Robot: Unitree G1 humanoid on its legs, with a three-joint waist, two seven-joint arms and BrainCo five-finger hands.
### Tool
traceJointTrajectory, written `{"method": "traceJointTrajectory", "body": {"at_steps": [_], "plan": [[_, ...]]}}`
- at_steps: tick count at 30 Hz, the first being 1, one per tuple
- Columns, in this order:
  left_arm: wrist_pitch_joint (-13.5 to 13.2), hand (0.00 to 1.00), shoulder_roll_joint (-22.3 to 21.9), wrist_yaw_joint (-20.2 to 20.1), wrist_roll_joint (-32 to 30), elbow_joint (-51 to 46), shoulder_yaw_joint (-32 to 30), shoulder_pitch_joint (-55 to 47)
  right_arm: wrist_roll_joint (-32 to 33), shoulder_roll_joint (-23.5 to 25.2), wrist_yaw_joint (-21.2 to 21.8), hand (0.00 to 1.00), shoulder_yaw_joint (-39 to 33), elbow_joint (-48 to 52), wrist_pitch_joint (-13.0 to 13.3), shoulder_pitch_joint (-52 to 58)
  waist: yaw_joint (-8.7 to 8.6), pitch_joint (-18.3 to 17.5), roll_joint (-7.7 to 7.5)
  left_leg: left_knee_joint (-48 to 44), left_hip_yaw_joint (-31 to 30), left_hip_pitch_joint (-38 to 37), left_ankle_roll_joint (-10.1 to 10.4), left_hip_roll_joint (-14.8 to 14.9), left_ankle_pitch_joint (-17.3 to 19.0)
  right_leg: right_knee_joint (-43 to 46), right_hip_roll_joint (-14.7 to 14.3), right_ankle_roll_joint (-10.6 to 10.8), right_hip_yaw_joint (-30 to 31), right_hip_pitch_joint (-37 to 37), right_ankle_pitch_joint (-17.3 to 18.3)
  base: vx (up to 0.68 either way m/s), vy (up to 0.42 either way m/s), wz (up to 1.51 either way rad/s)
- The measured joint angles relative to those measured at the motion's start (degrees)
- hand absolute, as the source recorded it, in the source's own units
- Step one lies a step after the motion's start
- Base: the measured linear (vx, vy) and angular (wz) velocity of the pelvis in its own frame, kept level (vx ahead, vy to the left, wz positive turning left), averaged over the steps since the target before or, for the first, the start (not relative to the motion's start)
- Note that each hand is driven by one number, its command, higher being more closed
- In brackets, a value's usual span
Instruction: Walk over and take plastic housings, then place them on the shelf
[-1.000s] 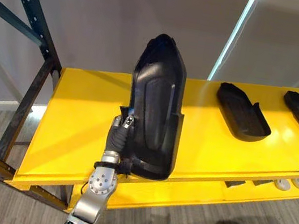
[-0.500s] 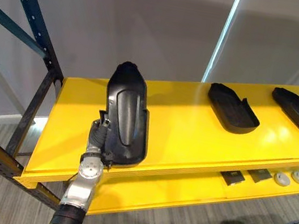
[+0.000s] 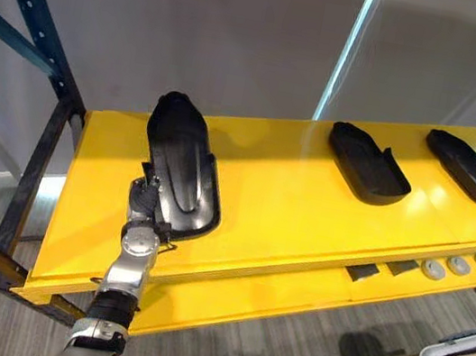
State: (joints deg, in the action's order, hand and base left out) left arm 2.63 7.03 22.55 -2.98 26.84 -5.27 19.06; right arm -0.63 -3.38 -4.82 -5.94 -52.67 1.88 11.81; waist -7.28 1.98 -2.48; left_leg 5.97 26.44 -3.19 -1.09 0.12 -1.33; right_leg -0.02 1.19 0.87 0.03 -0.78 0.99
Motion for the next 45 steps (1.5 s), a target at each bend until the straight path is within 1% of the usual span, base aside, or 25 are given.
{"method": "traceJointTrajectory", "body": {"at_steps": [4, 6, 9, 15, 20, 21, 22, 25, 26, 28, 29, 31, 32, 34, 35, 36, 37, 38, 40, 44, 45], "plan": [[0.0, 0.0, -0.1, 0.2, 0.3, 0.8, 0.0, 0.8, -0.1, -0.1, 0.0, 0.0, 0.0, 0.0, 0.0, -0.4, -0.52, 0.2, 0.17, 0.0, 0.0, 0.0, 0.0, 0.3, 0.0, -0.1, -0.3, -0.1, 0.0, 0.0, 0.0, 0.0, -0.046, -0.02], [-0.1, 0.0, -0.1, 0.4, 1.2, 1.1, 0.0, 1.3, -0.1, -0.1, 0.0, 0.0, 0.0, 0.0, 0.0, -0.5, -1.04, 0.4, 0.13, 0.0, 0.1, -0.1, 0.0, 0.4, 0.0, -0.1, -0.4, -0.2, 0.0, -0.1, 0.0, -0.02, -0.042, -0.01], [-0.1, 0.0, 0.0, 1.1, 2.4, 3.1, -0.1, 3.6, -0.1, 0.0, 0.0, 0.0, 0.0, -0.4, 0.0, -0.9, -1.19, 0.5, 0.03, 0.0, 0.2, -0.2, 0.0, 0.4, 0.0, -0.1, -0.4, -0.3, 0.0, -0.1, -0.1, 0.0, 0.0, 0.0], [-0.3, 0.0, -0.1, 1.4, 3.5, 3.2, 0.0, 5.0, 0.0, 0.2, 0.0, 0.0, 0.0, -0.4, 0.0, -1.4, -1.27, 1.7, -0.39, 0.0, 0.2, -0.3, 0.0, 0.4, 0.0, -0.1, -0.1, -0.2, 0.0, -0.2, -0.1, 0.0, 0.0, 0.0], [-0.3, 0.0, -0.1, 1.6, 3.0, 2.9, 0.2, 5.0, 0.0, 0.2, 0.0, 0.0, 0.0, -0.4, 0.0, -1.4, -1.27, 1.7, -0.41, 0.0, 0.1, -0.4, 0.0, 0.2, 0.0, -0.1, 0.0, -0.1, -0.1, -0.3, -0.2, 0.0, -0.002, 0.01], [-0.2, 0.0, -0.2, 1.7, 1.9, 2.2, 0.8, 4.9, 0.0, 0.2, 0.0, 0.0, 0.1, -0.4, 0.1, -1.4, -1.26, 1.7, -0.41, 0.0, -0.1, -0.4, 0.0, 0.0, 0.0, -0.1, 0.0, -0.1, -0.2, -0.4, -0.2, 0.0, -0.006, 0.04], [-0.1, 0.0, -0.4, 2.1, 0.5, 0.7, 1.0, 4.8, 0.0, 0.2, 0.0, 0.0, 0.1, -0.4, 0.2, -1.4, -1.23, 2.0, -0.43, 0.0, -0.2, -0.6, 0.0, 0.0, 0.0, -0.1, 0.0, -0.1, -0.3, -0.7, -0.2, 0.0, -0.014, 0.09], [-0.1, 0.0, -1.4, 3.2, -2.8, -7.8, 2.3, 3.7, 0.1, 0.2, 0.0, 0.0, 0.2, -0.4, 0.4, -1.5, -0.99, 2.5, -0.53, 0.0, -0.8, -0.8, 0.0, 0.0, 0.0, -0.2, 0.1, -0.2, -1.0, -1.2, -0.1, -0.01, -0.024, 0.1], [-0.8, 0.0, -1.4, 3.4, -5.2, -13.3, 3.6, 1.7, 0.1, 0.2, -0.1, 0.0, 0.2, -0.4, 0.6, -1.5, -0.97, 2.8, -0.55, 0.0, -1.0, -0.9, 0.0, 0.0, 0.0, -0.2, 0.1, -0.2, -1.2, -1.4, -0.1, 0.01, -0.023, 0.07], [-1.2, 0.0, -1.9, 3.7, -7.4, -17.4, 4.9, -0.6, 0.2, 0.2, -0.1, 0.0, 0.2, -0.5, 0.9, -1.6, -0.75, 3.3, -0.6, 0.0, -1.0, -1.3, 0.0, 0.0, 0.0, -0.2, 0.1, -0.3, -1.2, -1.8, 0.0, 0.0, -0.011, 0.02], [-2.0, 0.0, -3.2, 3.7, -9.5, -20.5, 5.8, -3.6, 0.2, 0.2, -0.1, 0.0, 0.2, -0.5, 1.2, -1.4, -0.25, 3.4, -0.57, 0.0, -1.0, -1.5, 0.0, 0.1, 0.0, -0.2, 0.1, -0.3, -1.2, -2.0, 0.0, 0.0, 0.0, 0.0], [-2.1, 0.0, -4.7, 3.7, -11.4, -24.3, 7.5, -7.9, 0.3, 0.0, -0.1, 0.0, 0.3, -1.1, 1.8, -1.2, 0.27, 3.4, -0.54, 0.0, -0.8, -1.4, 0.0, 0.5, 0.0, -0.2, 0.4, -0.3, -0.8, -1.9, 0.0, 0.0, 0.0, 0.0], [-2.2, 0.0, -5.0, 3.7, -11.5, -25.5, 8.0, -9.3, 0.3, 0.0, -0.1, 0.0, 0.3, -1.2, 1.9, -1.2, 0.36, 3.4, -0.54, 0.0, -0.8, -1.4, 0.0, 0.5, 0.0, -0.2, 0.4, -0.3, -0.8, -1.9, 0.0, 0.0, 0.0, 0.0], [-3.4, 0.0, -5.7, 3.4, -13.2, -29.7, 10.8, -14.5, 0.3, -0.1, -0.1, 0.0, 0.3, -1.5, 2.3, -1.2, 0.54, 3.4, -0.53, 0.0, -0.9, -1.4, 0.1, 0.6, 0.0, -0.1, 0.4, -0.3, -0.8, -1.9, 0.0, 0.0, 0.0, 0.0], [-3.7, 0.0, -5.7, 3.1, -13.6, -30.7, 11.8, -15.5, 0.3, -0.1, -0.1, 0.0, 0.3, -1.6, 2.3, -1.2, 0.6, 3.4, -0.53, 0.0, -0.9, -1.4, 0.1, 0.6, 0.1, -0.1, 0.4, -0.3, -0.8, -1.9, 0.0, 0.0, 0.0, 0.0], [-4.8, 1.0, -5.6, 2.3, -14.7, -32.2, 13.6, -16.9, 0.3, -0.2, -0.1, 0.0, 0.3, -1.5, 2.5, -1.0, 0.83, 3.4, -0.52, 0.0, -0.9, -1.4, 0.3, 0.7, 0.2, 0.0, 0.4, -0.3, -0.8, -1.9, 0.0, 0.0, 0.0, 0.0], [-5.9, 1.0, -5.6, 1.7, -16.0, -33.3, 15.2, -17.8, 0.3, -0.2, -0.1, 0.0, 0.3, -1.5, 2.9, -0.7, 1.67, 3.4, -0.48, 0.0, -0.8, -1.4, 0.4, 0.7, 0.3, 0.0, 0.4, -0.2, -0.8, -1.9, 0.0, 0.0, 0.0, 0.0], [-6.4, 1.0, -5.7, 1.2, -16.6, -33.9, 16.2, -18.3, 0.4, -0.2, -0.1, 0.0, 0.3, -1.5, 3.0, -0.6, 1.75, 3.4, -0.47, 0.0, -0.8, -1.4, 0.4, 0.7, 0.3, 0.1, 0.4, -0.2, -0.8, -1.8, -0.1, 0.0, 0.0, 0.0], [-8.4, 1.0, -5.5, 0.0, -19.0, -35.3, 17.7, -20.2, 0.6, -0.3, -0.1, 0.0, 0.4, -1.5, 3.3, -0.5, 1.86, 3.5, -0.35, 0.0, -0.7, -1.2, 0.1, 0.8, 0.4, 0.3, 0.3, -0.1, -0.8, -1.8, -0.1, 0.0, 0.0, 0.0], [-9.4, 1.0, -3.7, -1.5, -22.1, -34.8, 18.8, -23.8, 0.5, -1.0, -0.2, 0.0, 2.0, -1.1, 3.5, -0.5, 1.87, 3.5, -0.12, 0.0, 0.2, -2.0, 0.1, 0.9, 0.5, 0.7, 0.2, 0.2, -0.2, -1.8, 0.2, -0.03, -0.014, -0.1], [-9.6, 1.0, -3.4, -1.6, -22.7, -34.1, 19.0, -23.9, 0.5, -1.0, -0.2, 0.0, 2.1, -1.1, 3.5, -0.5, 1.87, 3.5, -0.07, 0.0, 0.3, -2.1, 0.1, 0.9, 0.5, 0.7, 0.2, 0.7, -0.1, -1.8, 0.5, -0.03, -0.015, -0.03]]}}
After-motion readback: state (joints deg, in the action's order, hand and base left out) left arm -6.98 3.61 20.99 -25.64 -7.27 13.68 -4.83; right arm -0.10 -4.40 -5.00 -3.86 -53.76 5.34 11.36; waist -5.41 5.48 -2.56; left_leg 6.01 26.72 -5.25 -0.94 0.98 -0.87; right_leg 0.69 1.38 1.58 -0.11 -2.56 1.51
